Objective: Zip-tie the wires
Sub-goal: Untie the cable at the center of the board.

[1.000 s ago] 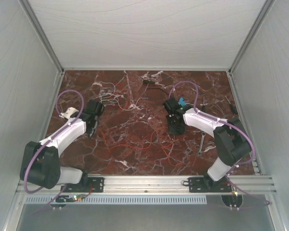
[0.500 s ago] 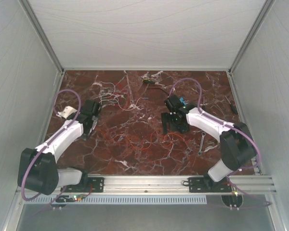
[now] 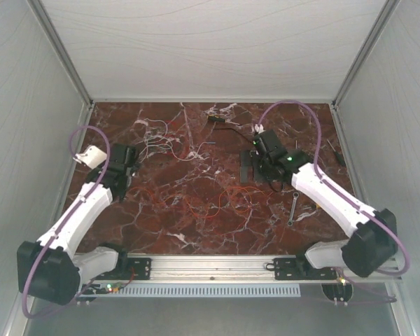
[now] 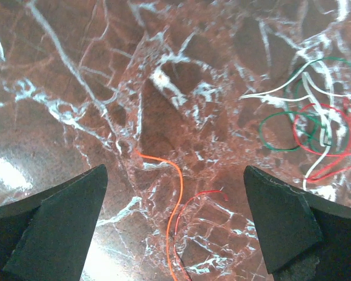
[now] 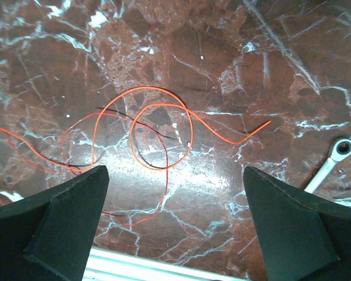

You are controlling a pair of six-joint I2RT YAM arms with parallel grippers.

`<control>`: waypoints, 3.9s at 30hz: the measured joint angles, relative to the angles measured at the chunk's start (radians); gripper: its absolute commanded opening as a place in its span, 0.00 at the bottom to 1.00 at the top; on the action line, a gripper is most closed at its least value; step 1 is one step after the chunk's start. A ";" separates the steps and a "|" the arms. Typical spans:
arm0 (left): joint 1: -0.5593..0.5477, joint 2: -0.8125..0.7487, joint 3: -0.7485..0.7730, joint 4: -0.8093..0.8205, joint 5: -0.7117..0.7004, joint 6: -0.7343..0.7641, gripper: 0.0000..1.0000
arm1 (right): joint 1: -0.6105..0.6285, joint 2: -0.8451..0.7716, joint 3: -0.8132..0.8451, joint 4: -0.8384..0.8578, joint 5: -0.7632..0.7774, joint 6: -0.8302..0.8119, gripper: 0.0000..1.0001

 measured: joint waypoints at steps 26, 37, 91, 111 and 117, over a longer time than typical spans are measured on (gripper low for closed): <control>0.005 -0.209 0.118 0.278 0.369 0.855 1.00 | 0.000 -0.614 -0.253 0.200 0.070 -0.035 0.98; 0.034 0.181 0.309 0.222 0.415 0.921 0.87 | 0.000 -0.631 -0.267 0.186 0.058 -0.061 0.98; 0.231 0.670 0.384 0.294 0.662 1.049 0.00 | 0.000 -0.674 -0.303 0.168 0.013 -0.058 0.98; 0.234 0.315 0.378 0.362 0.548 0.950 0.00 | 0.000 -0.659 -0.303 0.172 -0.030 -0.048 0.98; 0.225 0.200 0.384 0.419 0.454 0.910 0.00 | 0.000 -0.634 -0.303 0.198 -0.055 -0.030 0.98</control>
